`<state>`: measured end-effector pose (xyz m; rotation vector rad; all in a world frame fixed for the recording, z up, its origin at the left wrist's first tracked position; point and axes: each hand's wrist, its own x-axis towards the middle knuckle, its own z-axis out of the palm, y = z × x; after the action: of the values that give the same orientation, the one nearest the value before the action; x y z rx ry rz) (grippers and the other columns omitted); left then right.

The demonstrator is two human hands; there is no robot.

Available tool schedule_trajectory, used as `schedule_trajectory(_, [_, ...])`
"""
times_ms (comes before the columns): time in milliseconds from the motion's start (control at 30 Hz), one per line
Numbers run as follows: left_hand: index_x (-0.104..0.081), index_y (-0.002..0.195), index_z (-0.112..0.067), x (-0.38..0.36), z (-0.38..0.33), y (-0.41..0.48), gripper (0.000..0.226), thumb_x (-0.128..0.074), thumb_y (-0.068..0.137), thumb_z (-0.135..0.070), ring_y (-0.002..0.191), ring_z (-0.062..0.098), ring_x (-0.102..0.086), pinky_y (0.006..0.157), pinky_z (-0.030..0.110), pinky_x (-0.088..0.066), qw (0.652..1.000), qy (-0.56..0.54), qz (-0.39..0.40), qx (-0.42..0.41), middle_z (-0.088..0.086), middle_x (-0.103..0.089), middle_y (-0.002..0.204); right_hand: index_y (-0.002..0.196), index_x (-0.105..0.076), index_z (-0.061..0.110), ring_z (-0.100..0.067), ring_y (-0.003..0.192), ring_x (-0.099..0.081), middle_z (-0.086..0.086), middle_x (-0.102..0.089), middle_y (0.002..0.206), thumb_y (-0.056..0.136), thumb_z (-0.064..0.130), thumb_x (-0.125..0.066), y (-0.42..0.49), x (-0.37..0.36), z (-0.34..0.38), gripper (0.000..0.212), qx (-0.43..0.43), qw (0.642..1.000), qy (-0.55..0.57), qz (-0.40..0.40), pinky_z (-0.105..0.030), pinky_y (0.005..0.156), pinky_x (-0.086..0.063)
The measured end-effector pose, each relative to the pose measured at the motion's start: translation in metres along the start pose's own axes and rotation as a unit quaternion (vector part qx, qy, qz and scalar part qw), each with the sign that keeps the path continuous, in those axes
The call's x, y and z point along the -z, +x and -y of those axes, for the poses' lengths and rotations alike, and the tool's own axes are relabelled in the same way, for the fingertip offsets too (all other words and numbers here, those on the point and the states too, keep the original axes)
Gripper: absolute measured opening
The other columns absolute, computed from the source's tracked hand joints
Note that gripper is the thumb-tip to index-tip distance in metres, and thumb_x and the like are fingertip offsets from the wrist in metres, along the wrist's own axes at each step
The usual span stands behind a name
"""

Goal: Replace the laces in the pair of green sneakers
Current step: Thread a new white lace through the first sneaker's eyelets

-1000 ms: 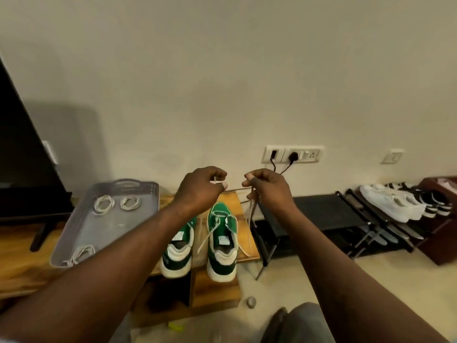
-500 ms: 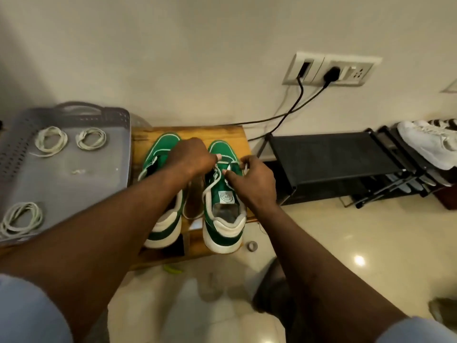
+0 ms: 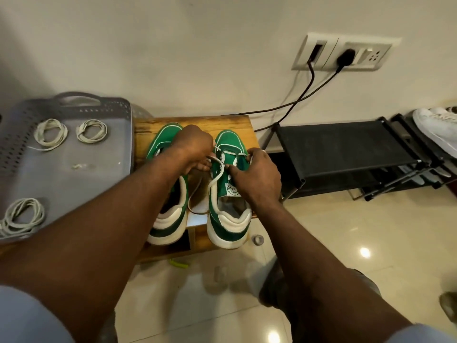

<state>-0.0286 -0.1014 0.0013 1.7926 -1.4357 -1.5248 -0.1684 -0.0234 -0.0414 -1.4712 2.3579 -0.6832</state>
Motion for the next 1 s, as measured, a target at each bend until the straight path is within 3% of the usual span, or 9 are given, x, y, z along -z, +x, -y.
schedule_trajectory(100, [-0.072,0.091,-0.001,0.002,-0.002,-0.013,0.032,-0.067,0.098,-0.032,0.072,0.035,-0.076,0.077,0.050,-0.065,0.985,0.146,-0.057,-0.065,0.016,-0.076,0.081,0.140,-0.057,0.025,-0.018,0.110,-0.066,0.002,-0.067,0.131,0.093,0.052,-0.072,0.001,0.007,0.000,0.056,-0.001,0.999,0.029,0.018,-0.040,0.086,-0.059])
schedule_trajectory(167, [-0.073,0.088,-0.008,0.008,-0.008,-0.027,0.039,-0.062,0.100,-0.043,0.075,0.032,-0.073,0.080,0.049,-0.063,0.969,0.196,-0.095,-0.112,0.011,-0.074,0.083,0.139,-0.063,0.025,-0.012,0.102,-0.065,0.001,-0.071,0.127,0.103,0.039,-0.064,0.001,0.022,-0.001,0.039,-0.007,0.995,0.097,0.028,-0.034,0.084,-0.058])
schedule_trajectory(233, [-0.075,0.098,-0.013,0.014,-0.016,-0.047,0.024,-0.054,0.103,-0.024,0.086,0.029,-0.074,0.086,0.048,-0.062,0.981,0.080,-0.089,-0.155,0.007,-0.076,0.096,0.134,-0.069,0.024,-0.009,0.102,-0.067,0.002,-0.074,0.124,0.107,0.021,-0.056,0.000,0.041,-0.002,0.030,0.001,0.986,0.163,0.021,-0.031,0.090,-0.058])
schedule_trajectory(333, [-0.076,0.107,-0.023,0.021,-0.030,-0.094,0.036,-0.048,0.099,-0.001,0.102,0.014,-0.075,0.096,0.044,-0.059,0.971,-0.087,-0.088,-0.202,-0.005,-0.079,0.105,0.120,-0.076,0.024,-0.006,0.094,-0.073,0.011,-0.078,0.107,0.103,0.007,-0.057,-0.008,0.088,0.006,0.031,0.034,0.974,0.225,-0.005,-0.037,0.090,-0.063])
schedule_trajectory(467, [-0.074,0.110,-0.030,0.032,-0.065,-0.152,0.037,-0.051,0.103,-0.001,0.093,0.012,-0.077,0.089,0.049,-0.062,0.949,-0.056,-0.076,-0.302,-0.009,-0.079,0.107,0.104,-0.080,0.020,-0.009,0.072,-0.075,0.007,-0.080,0.087,0.102,0.014,-0.066,-0.024,0.163,0.038,0.015,0.079,0.951,0.297,-0.036,-0.037,0.074,-0.065])
schedule_trajectory(633, [-0.075,0.109,-0.019,0.065,-0.145,-0.246,0.020,-0.055,0.108,-0.020,0.067,0.021,-0.076,0.072,0.042,-0.065,0.911,-0.006,-0.101,-0.400,-0.002,-0.079,0.089,0.103,-0.081,0.027,-0.006,0.070,-0.069,0.005,-0.076,0.080,0.101,0.036,-0.069,-0.051,0.259,0.085,0.015,0.150,0.921,0.342,-0.108,-0.025,0.066,-0.055])
schedule_trajectory(733, [-0.077,0.115,-0.022,0.080,-0.172,-0.282,0.022,-0.057,0.107,-0.028,0.062,0.018,-0.073,0.068,0.040,-0.064,0.882,0.065,-0.153,-0.440,-0.004,-0.075,0.084,0.094,-0.082,0.032,-0.009,0.081,-0.069,0.008,-0.075,0.082,0.099,0.036,-0.070,-0.068,0.296,0.106,0.014,0.176,0.907,0.365,-0.118,-0.039,0.077,-0.060])
schedule_trajectory(867, [-0.080,0.113,-0.028,0.094,-0.183,-0.317,0.023,-0.060,0.105,-0.036,0.084,0.016,-0.069,0.080,0.046,-0.062,0.850,0.056,-0.226,-0.473,-0.012,-0.073,0.098,0.091,-0.082,0.032,-0.008,0.084,-0.063,0.014,-0.073,0.088,0.100,0.034,-0.069,-0.093,0.323,0.124,0.016,0.182,0.890,0.398,-0.124,-0.046,0.088,-0.057])
schedule_trajectory(1000, [-0.081,0.111,-0.031,0.103,-0.192,-0.340,0.021,-0.062,0.103,-0.037,0.103,0.023,-0.070,0.091,0.049,-0.059,0.839,0.016,-0.252,-0.483,-0.014,-0.069,0.115,0.093,-0.082,0.029,-0.004,0.086,-0.061,0.017,-0.073,0.092,0.103,0.034,-0.065,-0.113,0.338,0.136,0.019,0.193,0.871,0.436,-0.116,-0.031,0.080,-0.051])
